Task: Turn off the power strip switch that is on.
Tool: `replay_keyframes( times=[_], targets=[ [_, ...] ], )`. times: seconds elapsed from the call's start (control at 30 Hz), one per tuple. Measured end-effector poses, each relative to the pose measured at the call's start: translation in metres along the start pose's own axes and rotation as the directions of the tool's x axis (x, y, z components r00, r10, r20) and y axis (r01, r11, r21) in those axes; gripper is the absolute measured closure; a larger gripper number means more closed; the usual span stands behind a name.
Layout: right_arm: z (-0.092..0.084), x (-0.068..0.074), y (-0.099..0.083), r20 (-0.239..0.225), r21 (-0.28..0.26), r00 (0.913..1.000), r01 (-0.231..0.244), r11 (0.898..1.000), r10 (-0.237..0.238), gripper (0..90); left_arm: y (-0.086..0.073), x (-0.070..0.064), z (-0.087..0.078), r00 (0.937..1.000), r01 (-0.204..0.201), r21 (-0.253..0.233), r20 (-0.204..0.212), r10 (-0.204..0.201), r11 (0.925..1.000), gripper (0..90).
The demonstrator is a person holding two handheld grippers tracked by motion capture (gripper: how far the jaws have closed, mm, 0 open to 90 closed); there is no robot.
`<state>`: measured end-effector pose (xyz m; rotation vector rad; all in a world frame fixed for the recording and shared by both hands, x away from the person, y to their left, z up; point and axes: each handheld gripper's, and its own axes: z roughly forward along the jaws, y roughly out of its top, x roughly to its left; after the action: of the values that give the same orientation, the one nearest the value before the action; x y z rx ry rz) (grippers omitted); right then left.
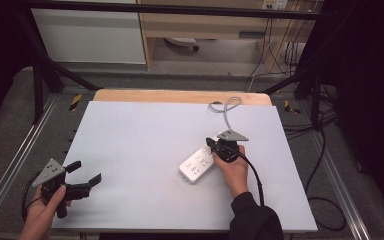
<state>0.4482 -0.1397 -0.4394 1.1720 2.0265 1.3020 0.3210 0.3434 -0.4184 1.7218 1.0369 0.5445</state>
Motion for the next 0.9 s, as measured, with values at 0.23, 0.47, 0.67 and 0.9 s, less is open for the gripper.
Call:
replay_keyframes(
  times=[0.23, 0.47, 0.67, 0.9],
  targets=[
    [0.002, 0.004, -0.005, -0.009, 0.013, 0.9999, 0.006, 1.0, -0.006, 90.0, 0.0, 0.0, 0.0, 1.0, -0.002, 0.001, -0.001, 0.002, 1.0, 5.3],
    [0.003, 0.005, -0.012, -0.009, 0.026, 1.0, 0.004, 1.0, -0.003, 90.0, 0.0, 0.0, 0.0, 1.0, -0.003, 0.0, 0.0, 0.003, 1.0, 5.3],
    [0.003, 0.006, -0.012, -0.009, 0.025, 0.9999, 0.006, 1.0, -0.006, 90.0, 0.0, 0.0, 0.0, 1.0, -0.003, 0.001, 0.0, 0.003, 1.0, 5.3],
    [0.004, 0.008, -0.013, -0.01, 0.027, 0.9999, 0.011, 1.0, -0.011, 90.0, 0.0, 0.0, 0.0, 1.0, -0.004, -0.001, 0.001, 0.004, 1.0, 5.3]
  ],
)
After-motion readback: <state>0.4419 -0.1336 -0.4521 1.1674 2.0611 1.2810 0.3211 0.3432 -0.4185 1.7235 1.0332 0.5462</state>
